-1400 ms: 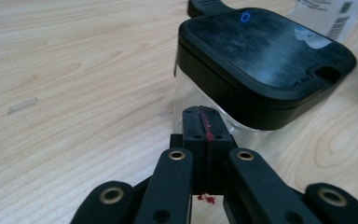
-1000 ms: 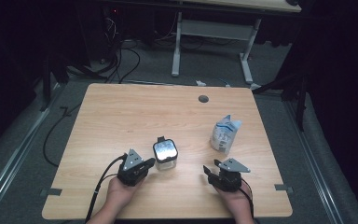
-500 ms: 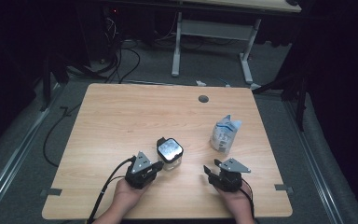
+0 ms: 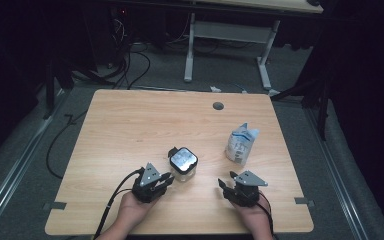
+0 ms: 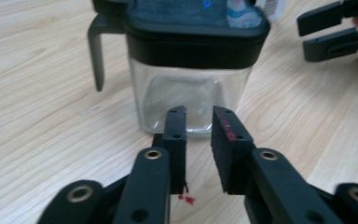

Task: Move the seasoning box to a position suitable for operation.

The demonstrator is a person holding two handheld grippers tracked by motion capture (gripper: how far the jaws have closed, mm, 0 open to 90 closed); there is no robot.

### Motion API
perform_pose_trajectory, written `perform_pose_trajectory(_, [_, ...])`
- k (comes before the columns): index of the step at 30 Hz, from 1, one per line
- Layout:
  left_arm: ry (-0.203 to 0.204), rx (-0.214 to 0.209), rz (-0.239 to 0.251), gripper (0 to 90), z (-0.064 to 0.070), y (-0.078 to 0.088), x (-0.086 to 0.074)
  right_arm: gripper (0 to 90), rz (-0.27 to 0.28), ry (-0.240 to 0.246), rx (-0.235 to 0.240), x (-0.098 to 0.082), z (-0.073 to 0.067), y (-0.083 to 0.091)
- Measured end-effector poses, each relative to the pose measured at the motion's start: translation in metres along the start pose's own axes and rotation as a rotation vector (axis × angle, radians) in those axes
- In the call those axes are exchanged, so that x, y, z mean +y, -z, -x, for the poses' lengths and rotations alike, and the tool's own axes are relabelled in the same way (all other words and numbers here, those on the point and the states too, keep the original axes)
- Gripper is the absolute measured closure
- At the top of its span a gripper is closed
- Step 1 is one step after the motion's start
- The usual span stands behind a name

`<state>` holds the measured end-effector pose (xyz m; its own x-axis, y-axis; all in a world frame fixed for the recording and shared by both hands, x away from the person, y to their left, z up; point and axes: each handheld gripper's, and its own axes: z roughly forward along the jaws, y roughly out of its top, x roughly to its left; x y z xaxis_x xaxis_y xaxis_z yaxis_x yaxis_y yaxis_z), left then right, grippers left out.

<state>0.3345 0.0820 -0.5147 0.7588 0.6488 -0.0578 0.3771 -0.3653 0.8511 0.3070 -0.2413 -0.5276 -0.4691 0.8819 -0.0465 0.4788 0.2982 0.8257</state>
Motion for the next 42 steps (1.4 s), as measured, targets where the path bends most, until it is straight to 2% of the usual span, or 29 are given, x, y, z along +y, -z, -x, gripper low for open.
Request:
perform_pose_trajectory(1, [-0.002, -0.006, -0.017, 72.5, -0.003, 0.001, -0.001, 47.4, -0.001, -0.007, 0.005, 0.001, -0.001, 0.000])
perform_pose_trajectory(2, [0.020, -0.007, -0.008, 71.5, -0.002, 0.001, -0.002, 48.1, -0.002, -0.010, 0.011, 0.002, -0.001, -0.002])
perform_pose_trajectory(3, [0.020, -0.007, -0.008, 69.8, -0.002, 0.001, -0.002, 48.1, -0.002, -0.010, 0.011, 0.002, -0.001, -0.002])
perform_pose_trajectory(4, [0.031, -0.005, 0.000, 69.8, -0.003, 0.001, -0.002, 48.3, 0.000, -0.003, 0.012, 0.003, -0.003, -0.003])
perform_pose_trajectory(6, [0.033, -0.013, -0.010, 64.1, -0.005, 0.003, -0.003, 48.4, -0.006, 0.015, 0.008, 0.009, -0.009, -0.006])
perform_pose_trajectory(9, [0.039, -0.007, 0.002, 63.3, -0.006, 0.003, -0.004, 49.0, -0.004, 0.029, 0.010, 0.012, -0.013, -0.006])
perform_pose_trajectory(10, [0.058, -0.006, 0.005, 64.0, -0.008, 0.003, -0.005, 51.5, -0.011, 0.026, 0.003, 0.015, -0.016, -0.008])
perform_pose_trajectory(11, [0.058, -0.006, 0.005, 63.8, -0.008, 0.003, -0.005, 51.5, -0.011, 0.026, 0.003, 0.015, -0.016, -0.008])
perform_pose_trajectory(12, [0.094, -0.017, 0.016, 63.5, -0.009, 0.004, -0.006, 55.9, -0.015, 0.017, -0.008, 0.016, -0.020, -0.011])
perform_pose_trajectory(15, [0.099, -0.003, 0.012, 60.5, -0.011, 0.005, -0.007, 57.3, -0.025, 0.008, -0.008, 0.017, -0.022, -0.015])
perform_pose_trajectory(17, [0.112, 0.006, 0.031, 60.7, -0.012, 0.006, -0.008, 57.5, -0.032, 0.011, -0.002, 0.019, -0.025, -0.019])
perform_pose_trajectory(18, [0.135, -0.004, 0.035, 60.7, -0.013, 0.007, -0.008, 57.9, -0.035, 0.015, -0.002, 0.021, -0.026, -0.020])
perform_pose_trajectory(20, [0.066, 0.002, 0.022, 59.8, -0.023, 0.014, -0.009, 59.5, -0.050, 0.004, 0.009, 0.032, -0.027, -0.026])
perform_pose_trajectory(24, [0.055, 0.004, 0.005, 58.6, -0.030, 0.017, -0.011, 61.0, -0.051, -0.010, 0.025, 0.046, -0.025, -0.034])
perform_pose_trajectory(26, [0.052, 0.017, -0.002, 60.6, -0.030, 0.019, -0.011, 61.0, -0.036, 0.013, 0.026, 0.053, -0.027, -0.039])
perform_pose_trajectory(29, [0.053, 0.014, -0.004, 59.1, -0.032, 0.021, -0.010, 63.1, -0.019, 0.001, 0.050, 0.051, -0.027, -0.040])
perform_pose_trajectory(30, [0.031, 0.016, -0.015, 58.8, -0.034, 0.022, -0.006, 64.3, -0.003, -0.018, 0.090, 0.048, -0.027, -0.039])
perform_pose_trajectory(31, [0.031, 0.016, -0.015, 58.8, -0.034, 0.022, -0.006, 64.3, -0.003, -0.018, 0.090, 0.048, -0.027, -0.039])
perform_pose_trajectory(32, [0.035, 0.006, -0.006, 58.7, -0.033, 0.022, -0.003, 64.4, -0.002, 0.013, 0.070, 0.045, -0.030, -0.036])
perform_pose_trajectory(34, [0.024, 0.006, -0.004, 58.4, -0.033, 0.022, 0.002, 64.3, 0.005, 0.000, 0.086, 0.043, -0.029, -0.033])
perform_pose_trajectory(36, [0.022, 0.008, 0.001, 58.5, -0.033, 0.021, 0.004, 64.1, 0.005, 0.006, 0.082, 0.042, -0.028, -0.033])
perform_pose_trajectory(37, [0.019, 0.020, 0.008, 58.1, -0.034, 0.021, 0.007, 64.1, 0.003, 0.005, 0.088, 0.041, -0.028, -0.032])
perform_pose_trajectory(38, [0.033, 0.034, 0.042, 56.9, -0.035, 0.022, 0.012, 64.5, 0.019, -0.004, 0.103, 0.041, -0.027, -0.031])
perform_pose_trajectory(39, [0.033, 0.034, 0.042, 57.4, -0.035, 0.022, 0.012, 64.5, 0.019, -0.004, 0.103, 0.041, -0.027, -0.031])
perform_pose_trajectory(40, [0.059, 0.031, 0.078, 59.6, -0.038, 0.024, 0.018, 64.0, 0.031, -0.002, 0.106, 0.041, -0.027, -0.028])
perform_pose_trajectory(42, [0.055, 0.038, 0.088, 60.9, -0.038, 0.024, 0.020, 63.7, 0.035, 0.001, 0.105, 0.042, -0.027, -0.026])
